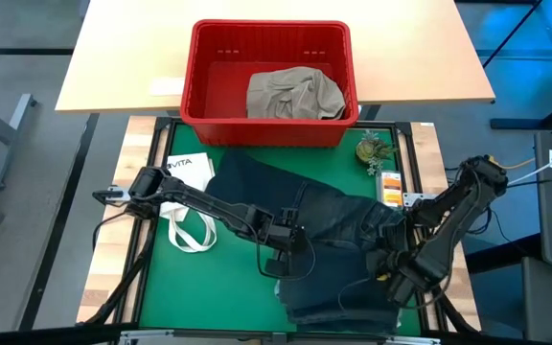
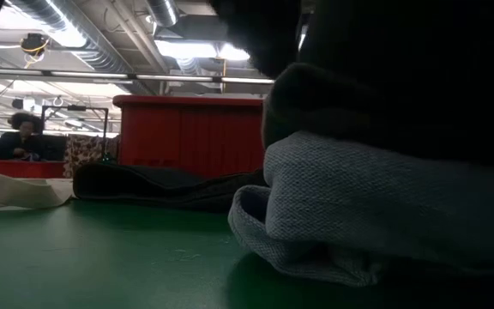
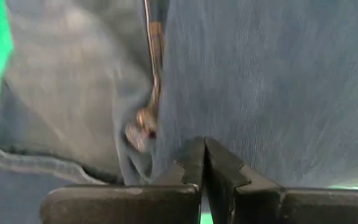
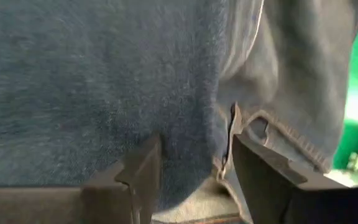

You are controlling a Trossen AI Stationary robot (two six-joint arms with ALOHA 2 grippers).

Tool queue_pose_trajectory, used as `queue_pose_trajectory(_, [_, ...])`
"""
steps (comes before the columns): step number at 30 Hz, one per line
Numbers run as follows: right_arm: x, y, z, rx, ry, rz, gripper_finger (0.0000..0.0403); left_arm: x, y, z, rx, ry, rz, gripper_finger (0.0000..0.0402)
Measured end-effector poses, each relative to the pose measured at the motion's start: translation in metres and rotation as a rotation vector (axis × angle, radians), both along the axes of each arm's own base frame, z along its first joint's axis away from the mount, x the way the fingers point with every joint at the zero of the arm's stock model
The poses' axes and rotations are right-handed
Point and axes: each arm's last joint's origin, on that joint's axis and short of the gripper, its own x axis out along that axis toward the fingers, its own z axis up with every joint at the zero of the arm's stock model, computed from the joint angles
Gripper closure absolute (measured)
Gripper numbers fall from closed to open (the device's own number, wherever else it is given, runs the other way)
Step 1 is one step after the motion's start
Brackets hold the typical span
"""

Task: Fold Laundry from Bin
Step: Fold the dark blue jeans

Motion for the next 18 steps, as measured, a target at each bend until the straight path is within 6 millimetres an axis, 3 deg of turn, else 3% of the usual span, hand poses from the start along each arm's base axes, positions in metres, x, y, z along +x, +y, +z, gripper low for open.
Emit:
queue_pose_trajectory(5, [-0.006,-0.005,-0.018,0.015,0.069,-0.039,0.0205,-0.004,0.004,-0.019,0.015,0.027,0.070,0.0398])
queue_pose_trajectory(10, [-0.005,-0.003,-0.017,0.038,0.065,-0.038,0.0205,-0.007,0.006,-0.031,0.016,0.035,0.073,0.0398])
queue_pose_trajectory(14, [-0.002,0.000,-0.001,0.064,0.061,-0.038,0.0205,-0.007,0.006,-0.028,0.021,0.047,0.073,0.0398])
queue_pose_trajectory(18, [0.004,0.005,0.026,0.112,0.015,-0.032,0.0205,-0.004,0.005,-0.003,0.016,0.011,0.075,0.0398])
